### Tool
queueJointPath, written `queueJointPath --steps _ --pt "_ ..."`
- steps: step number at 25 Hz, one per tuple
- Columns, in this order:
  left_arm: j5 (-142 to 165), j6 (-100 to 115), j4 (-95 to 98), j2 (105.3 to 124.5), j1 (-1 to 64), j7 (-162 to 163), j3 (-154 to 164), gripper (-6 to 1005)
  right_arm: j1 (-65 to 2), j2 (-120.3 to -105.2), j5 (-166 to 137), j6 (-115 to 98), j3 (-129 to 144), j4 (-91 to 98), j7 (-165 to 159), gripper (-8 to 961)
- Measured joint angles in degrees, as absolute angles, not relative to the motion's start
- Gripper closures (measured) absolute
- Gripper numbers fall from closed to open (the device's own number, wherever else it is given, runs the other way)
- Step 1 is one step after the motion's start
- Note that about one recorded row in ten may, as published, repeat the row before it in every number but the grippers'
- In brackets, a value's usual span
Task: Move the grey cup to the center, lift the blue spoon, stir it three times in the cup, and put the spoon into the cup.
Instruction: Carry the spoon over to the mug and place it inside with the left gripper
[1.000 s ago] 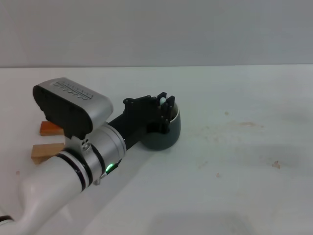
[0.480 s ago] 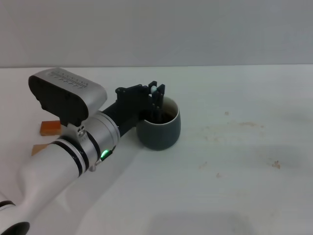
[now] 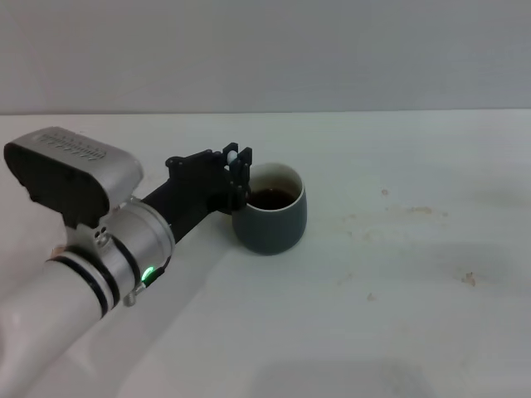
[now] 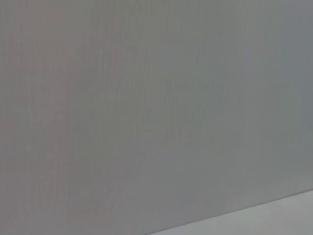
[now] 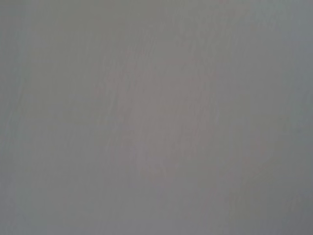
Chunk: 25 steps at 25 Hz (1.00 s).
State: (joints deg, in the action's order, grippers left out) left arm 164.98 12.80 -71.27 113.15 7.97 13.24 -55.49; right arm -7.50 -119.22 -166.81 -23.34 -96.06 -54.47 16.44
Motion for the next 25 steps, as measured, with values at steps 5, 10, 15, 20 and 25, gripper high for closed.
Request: queueJointPath --steps 5,10,15,20,25 --pt "165.0 12.0 -73.6 112.8 6.8 13.1 -53.9 820 -7.7 -119.16 -166.8 -23.3 -96.1 -54.3 16.4 954" --pt "165.0 13.0 -72.0 114.22 8.4 12.6 -53.1 818 -7.9 -119.17 -166.8 -23.3 -96.1 -54.3 16.4 954" --pt "164.9 14.0 -68.9 114.98 11.3 13.3 -54.0 817 -7.8 -119.26 -166.8 -23.2 -96.1 -54.4 16.4 954" --pt "165.0 14.9 -66.2 115.71 12.7 13.2 -56.0 816 -7.5 -119.27 -166.8 -23.2 -96.1 -54.5 16.4 952" --pt "165.0 14.4 -64.9 115.42 12.9 13.3 -57.8 815 -7.4 -119.27 -166.8 -23.2 -96.1 -54.6 16.4 945"
